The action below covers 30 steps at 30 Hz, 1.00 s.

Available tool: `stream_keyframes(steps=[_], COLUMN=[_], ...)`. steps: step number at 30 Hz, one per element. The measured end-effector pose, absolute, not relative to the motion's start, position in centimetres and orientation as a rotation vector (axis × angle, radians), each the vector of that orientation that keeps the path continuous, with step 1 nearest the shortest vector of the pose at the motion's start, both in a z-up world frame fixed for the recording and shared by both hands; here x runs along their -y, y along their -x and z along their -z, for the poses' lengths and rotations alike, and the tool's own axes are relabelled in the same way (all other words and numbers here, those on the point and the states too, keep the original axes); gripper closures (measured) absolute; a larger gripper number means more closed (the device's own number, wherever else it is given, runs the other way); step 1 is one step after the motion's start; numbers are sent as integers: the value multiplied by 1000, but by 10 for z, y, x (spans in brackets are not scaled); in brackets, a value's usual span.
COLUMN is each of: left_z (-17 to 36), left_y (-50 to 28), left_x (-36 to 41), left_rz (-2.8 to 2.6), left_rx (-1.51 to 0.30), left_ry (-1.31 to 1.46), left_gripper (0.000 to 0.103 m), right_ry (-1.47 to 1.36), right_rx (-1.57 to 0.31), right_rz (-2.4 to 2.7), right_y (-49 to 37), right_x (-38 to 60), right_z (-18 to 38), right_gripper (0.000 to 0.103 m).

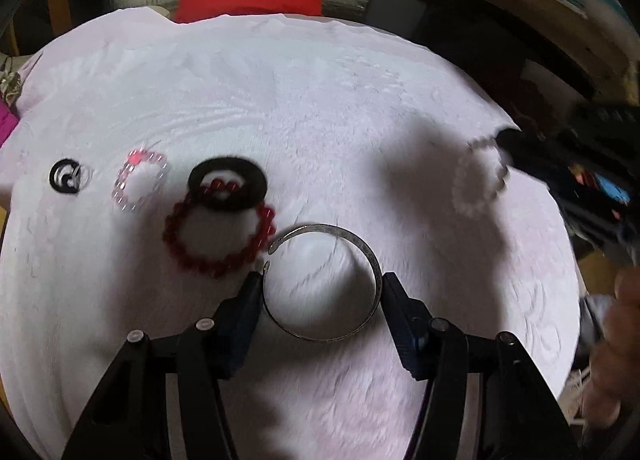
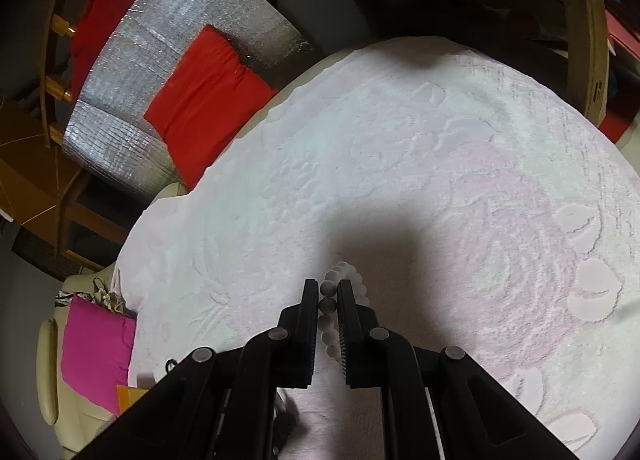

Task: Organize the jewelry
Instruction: 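Grasp the silver bangle with the left tool while the right tool holds the white bracelet, then carry the bangle and white bracelet into the orange box and open both tools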

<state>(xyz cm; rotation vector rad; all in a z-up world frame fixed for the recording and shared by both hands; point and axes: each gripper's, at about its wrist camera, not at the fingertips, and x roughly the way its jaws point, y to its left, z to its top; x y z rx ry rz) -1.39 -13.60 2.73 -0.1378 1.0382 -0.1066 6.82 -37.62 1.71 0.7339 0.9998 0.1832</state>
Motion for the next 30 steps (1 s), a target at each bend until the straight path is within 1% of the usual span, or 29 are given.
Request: stream_keyframes(steps=[7,12,21,25,30], left_z=[-50,-78,-130,-133,-120], left_y=[62,103,178,199,224], left_x=[109,65,-59,-117,-185], left_rz=[155,97,-181,-323,-462], left_rx=[-990,-920,-760,-748,-804], left_ry=[134,126,88,102,128], left_gripper=[42,42,42,42,42], right_ry=[-694,-648,-604,-610,-576], right_rx=[-953,-891,-749,-746,-816], right_rz=[-270,-371,-725,-890,-1077], right_y=[-65,-55,-11,10,34], right_x=[339,295,160,94,0], right_z=[-37,-58,-107,-114,-109], right_gripper=[92,92,92,92,92])
